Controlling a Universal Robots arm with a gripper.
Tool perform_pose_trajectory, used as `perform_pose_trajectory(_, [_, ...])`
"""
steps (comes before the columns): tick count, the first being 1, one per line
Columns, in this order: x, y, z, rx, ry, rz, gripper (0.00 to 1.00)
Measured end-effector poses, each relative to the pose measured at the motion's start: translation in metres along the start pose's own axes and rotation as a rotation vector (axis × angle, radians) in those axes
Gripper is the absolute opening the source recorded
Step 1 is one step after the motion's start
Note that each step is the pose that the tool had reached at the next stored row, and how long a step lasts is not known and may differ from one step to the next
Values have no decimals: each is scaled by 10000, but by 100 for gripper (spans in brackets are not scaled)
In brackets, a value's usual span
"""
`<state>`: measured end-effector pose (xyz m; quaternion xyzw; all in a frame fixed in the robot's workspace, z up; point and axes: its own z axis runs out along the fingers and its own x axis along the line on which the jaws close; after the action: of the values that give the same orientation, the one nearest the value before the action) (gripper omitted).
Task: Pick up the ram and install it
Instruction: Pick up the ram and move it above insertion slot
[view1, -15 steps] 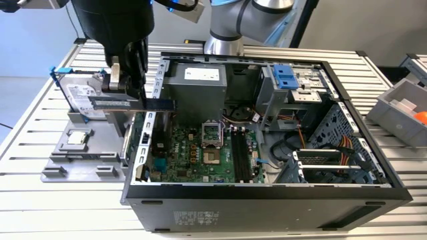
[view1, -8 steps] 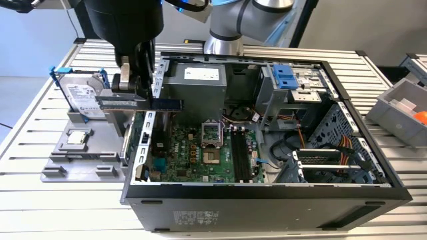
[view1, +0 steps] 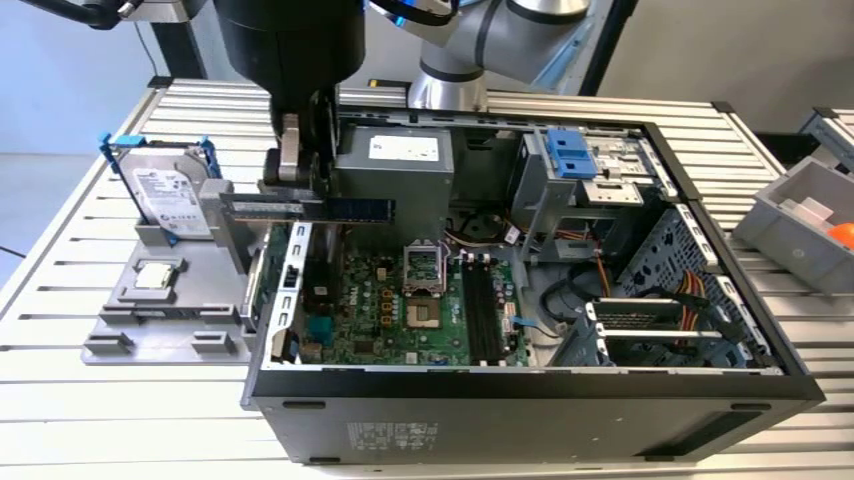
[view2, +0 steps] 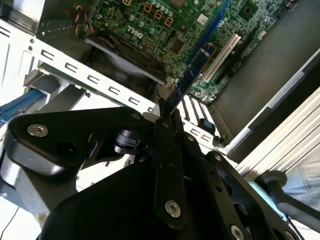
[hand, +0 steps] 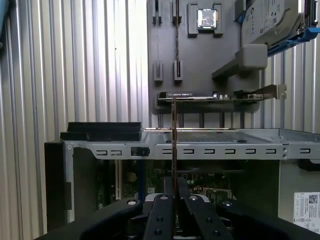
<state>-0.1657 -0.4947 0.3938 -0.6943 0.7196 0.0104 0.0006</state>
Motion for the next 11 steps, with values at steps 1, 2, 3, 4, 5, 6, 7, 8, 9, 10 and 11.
perform_pose_trajectory(1, [0, -16, 0, 0, 0, 0, 0])
perform_pose_trajectory(2, [-1, -34, -1, 0, 0, 0, 0])
perform_pose_trajectory(3, [-2, -51, -1, -1, 1, -1, 0])
perform_pose_trajectory(4, [-2, -69, -1, -1, 0, 0, 0])
perform_pose_trajectory(5, [-3, -85, -2, -1, 1, 0, 0])
perform_pose_trajectory(6, [-3, -99, -2, -1, 1, 0, 0])
perform_pose_trajectory(7, [-4, -115, -2, 0, 1, -1, 0])
perform_pose_trajectory(8, [-5, -131, -2, 0, 1, 0, 0])
perform_pose_trajectory(9, [-5, -148, -2, -1, 1, -1, 0])
perform_pose_trajectory(10, [-6, -164, -2, -1, 0, 0, 0])
perform_pose_trajectory(11, [-6, -181, -3, -1, 1, 0, 0])
